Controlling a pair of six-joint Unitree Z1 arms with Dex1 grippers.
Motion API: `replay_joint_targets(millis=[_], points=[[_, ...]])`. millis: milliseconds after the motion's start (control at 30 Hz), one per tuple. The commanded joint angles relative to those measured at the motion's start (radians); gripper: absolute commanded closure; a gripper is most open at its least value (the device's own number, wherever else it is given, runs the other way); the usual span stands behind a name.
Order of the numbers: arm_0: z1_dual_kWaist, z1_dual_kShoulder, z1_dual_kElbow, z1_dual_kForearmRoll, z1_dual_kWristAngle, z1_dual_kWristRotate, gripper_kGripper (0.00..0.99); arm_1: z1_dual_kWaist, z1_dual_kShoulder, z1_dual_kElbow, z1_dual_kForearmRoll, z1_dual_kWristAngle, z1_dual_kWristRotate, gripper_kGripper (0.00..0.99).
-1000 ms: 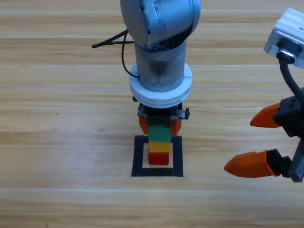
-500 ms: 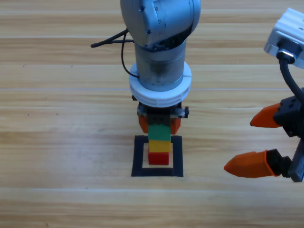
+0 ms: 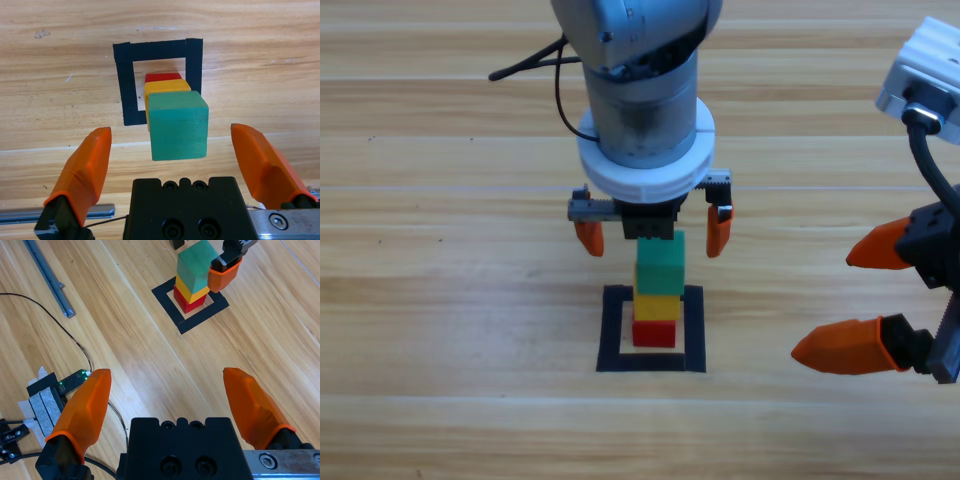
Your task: Stack the blocks in the rectangular block: red at the bottom, yellow in the middle, green on top
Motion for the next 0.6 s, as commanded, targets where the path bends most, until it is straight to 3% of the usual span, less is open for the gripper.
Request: replay_joint_targets(millis=[33, 167, 333, 400, 600], points=[[-0.016, -0.057, -0.011, 0.028, 0.055, -0.018, 0.000, -0.003, -0.020, 0.016, -0.004, -0.010, 0.002, 0.001], [-0.088, -0.234, 0.000, 0.062, 0.195, -0.067, 0.000, -0.003, -0.020, 0.014, -0.004, -0.010, 0.002, 0.001], [-0.323, -0.438, 0.258, 0.005, 0.442, -0.115, 0.000, -0.003, -0.018, 0.017, -0.004, -0.014, 0.002, 0.001], [-0.393, -0.512, 0.431, -0.114, 0.499, -0.070, 0.000, -0.003, -0.018, 0.016, -0.004, -0.016, 0.002, 0.001], [-0.453, -0.773, 0.971, -0.553, 0.519, 0.123, 0.000, -0.003, -0.017, 0.016, -0.006, -0.019, 0.002, 0.001]])
